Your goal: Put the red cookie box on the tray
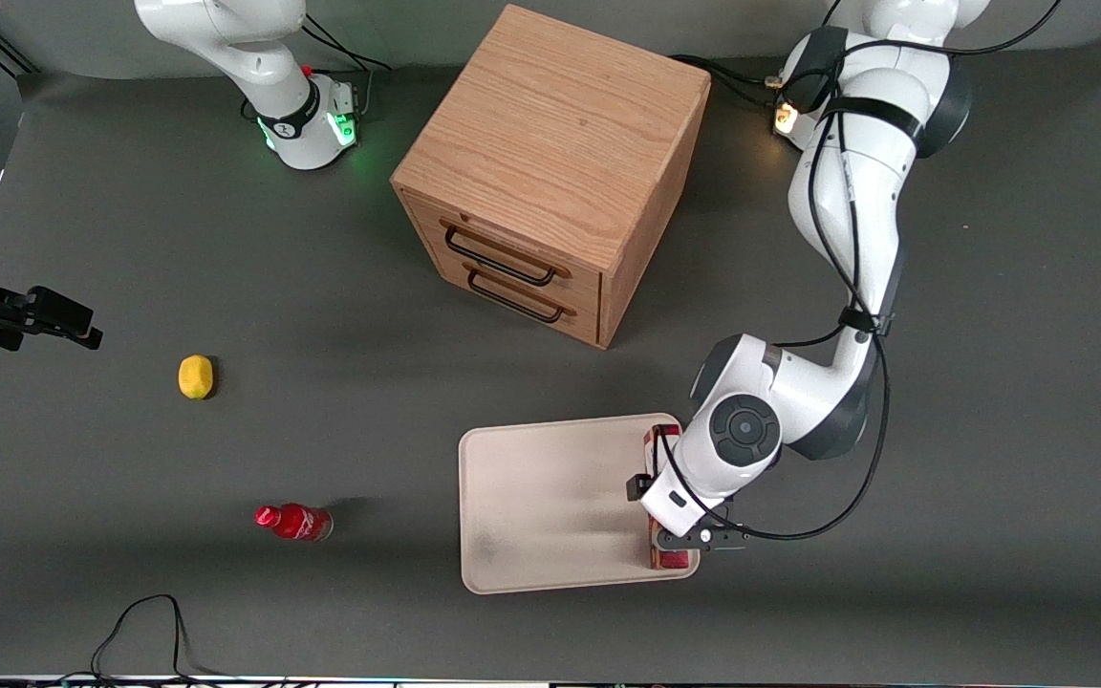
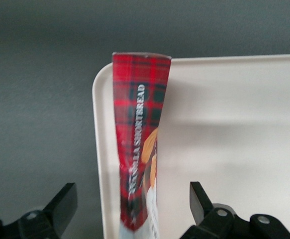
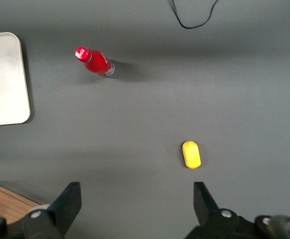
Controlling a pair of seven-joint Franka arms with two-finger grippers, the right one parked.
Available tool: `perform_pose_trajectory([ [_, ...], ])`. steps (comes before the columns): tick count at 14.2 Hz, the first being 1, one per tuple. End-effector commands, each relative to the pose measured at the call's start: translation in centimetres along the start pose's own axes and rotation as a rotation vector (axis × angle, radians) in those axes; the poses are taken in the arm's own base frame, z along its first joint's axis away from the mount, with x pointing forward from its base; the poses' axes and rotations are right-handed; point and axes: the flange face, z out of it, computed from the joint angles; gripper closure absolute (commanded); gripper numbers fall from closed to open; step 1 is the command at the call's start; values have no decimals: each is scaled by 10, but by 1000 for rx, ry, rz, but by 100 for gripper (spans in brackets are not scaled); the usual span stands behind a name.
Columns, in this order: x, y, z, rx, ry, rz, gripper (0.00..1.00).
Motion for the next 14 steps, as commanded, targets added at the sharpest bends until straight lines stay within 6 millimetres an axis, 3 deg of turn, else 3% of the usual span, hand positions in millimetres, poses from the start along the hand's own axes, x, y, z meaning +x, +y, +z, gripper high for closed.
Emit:
perform_pose_trajectory([
  [1,0,-22,-50,44,-58,75,0],
  [6,-25,-58,-137,51,-149,112,0],
  [10,-52,-109,-173,71,-162,150,0],
  [14,-101,-148,-212,93,-147,132,0],
])
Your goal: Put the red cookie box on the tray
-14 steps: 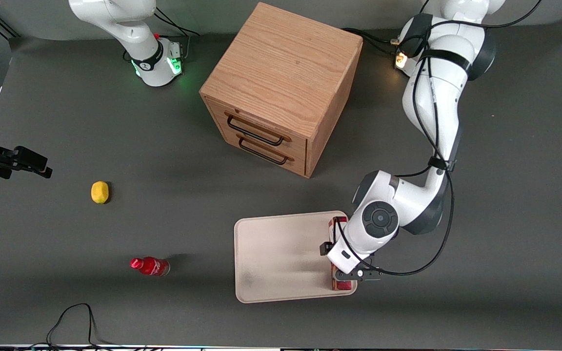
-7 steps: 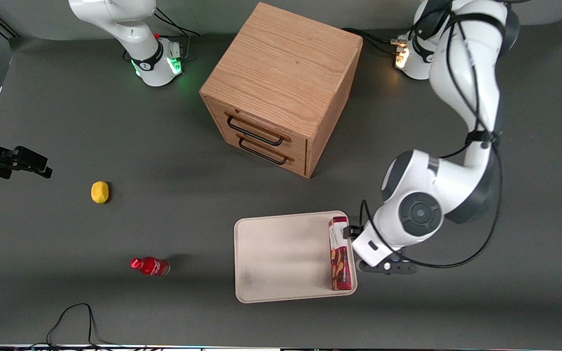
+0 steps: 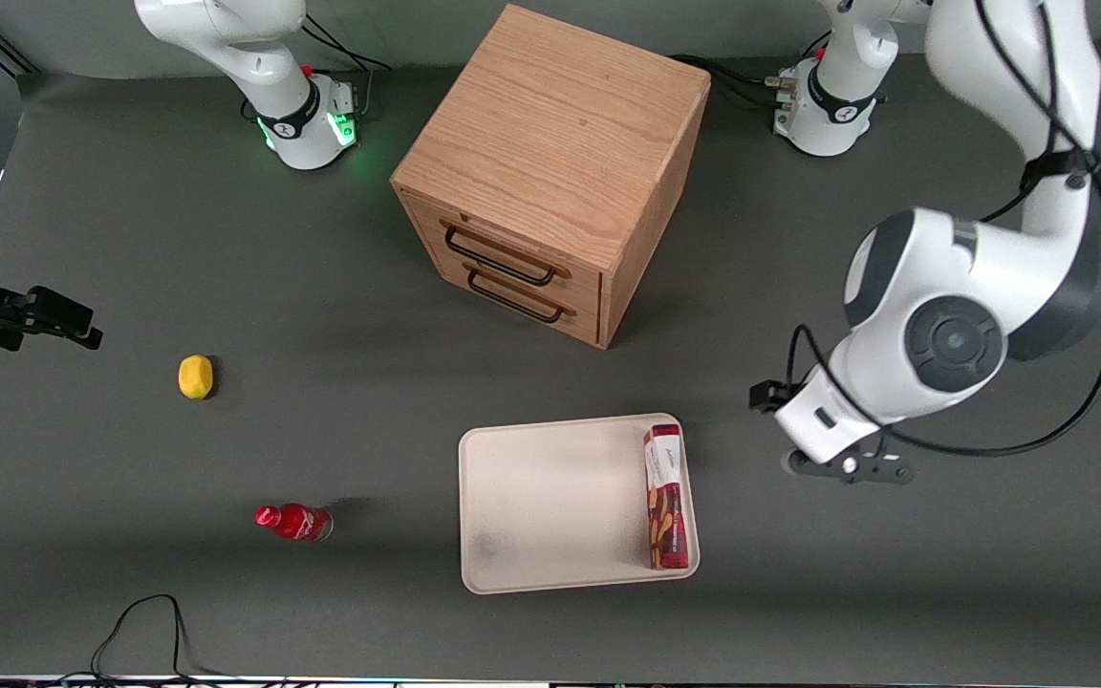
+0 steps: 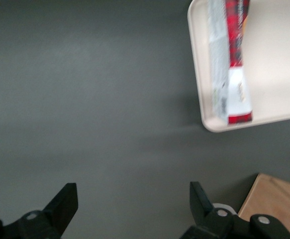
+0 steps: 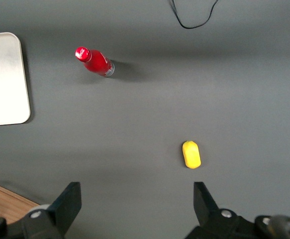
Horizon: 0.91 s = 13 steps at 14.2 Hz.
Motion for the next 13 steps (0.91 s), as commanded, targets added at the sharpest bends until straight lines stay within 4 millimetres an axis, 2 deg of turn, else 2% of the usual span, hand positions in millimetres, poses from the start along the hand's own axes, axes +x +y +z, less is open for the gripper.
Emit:
perform_pose_trajectory([
  [1,-61,-28,-16,6,37,-8,0],
  [4,-92,-57,-34,11,54,-41,0],
  [8,-117,-110,-48,10,34,-131,0],
  [10,-126,-126,-55,29,2,-150,0],
  [11,-129,-152,-58,33,-10,-192,0],
  [13,-133,-186,-70,28,-11,-176,0],
])
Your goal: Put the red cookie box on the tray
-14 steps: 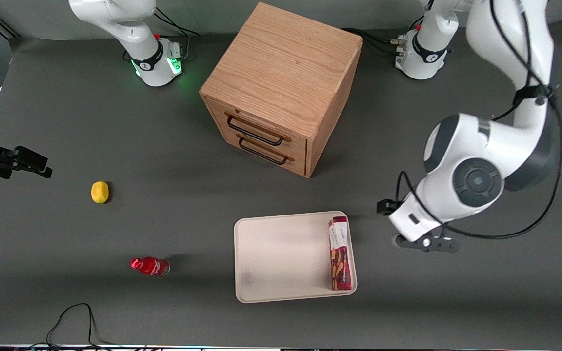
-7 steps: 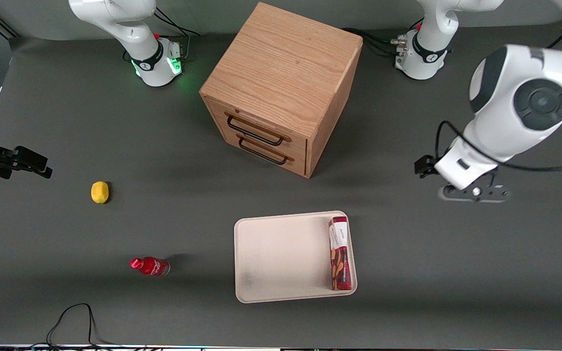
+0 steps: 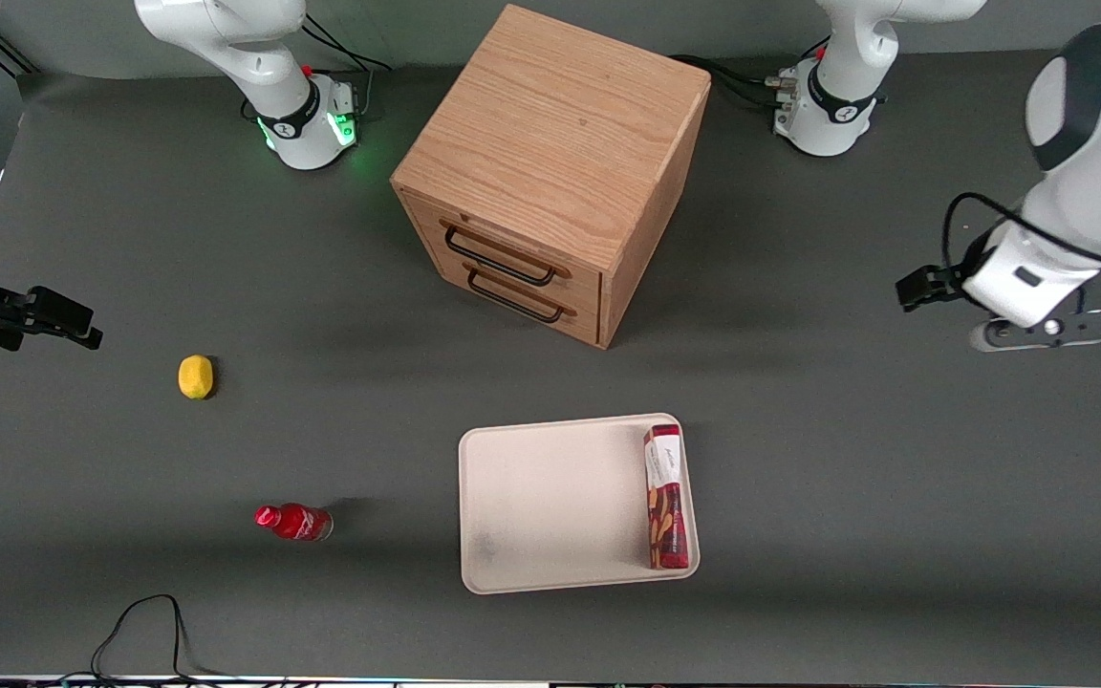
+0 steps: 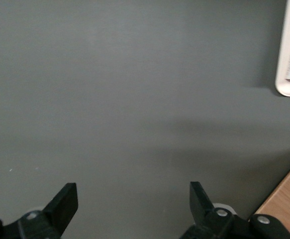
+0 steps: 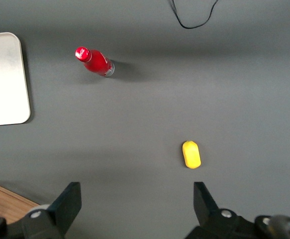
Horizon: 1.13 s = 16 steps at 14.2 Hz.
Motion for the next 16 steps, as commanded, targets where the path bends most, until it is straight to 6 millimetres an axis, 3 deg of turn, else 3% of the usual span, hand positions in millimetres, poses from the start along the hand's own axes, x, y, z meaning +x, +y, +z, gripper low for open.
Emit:
perform_pose_trajectory([
  [1,-4,-52,-19,-2,-2,40,0],
  [2,-2,-70,-22,-6,-3,36,0],
  [4,0,-86,-20,-10,-8,13,0],
  [11,-2,-54,-29,-12,-11,53,0],
  [16,11,-54,-41,-11,6,48,0],
])
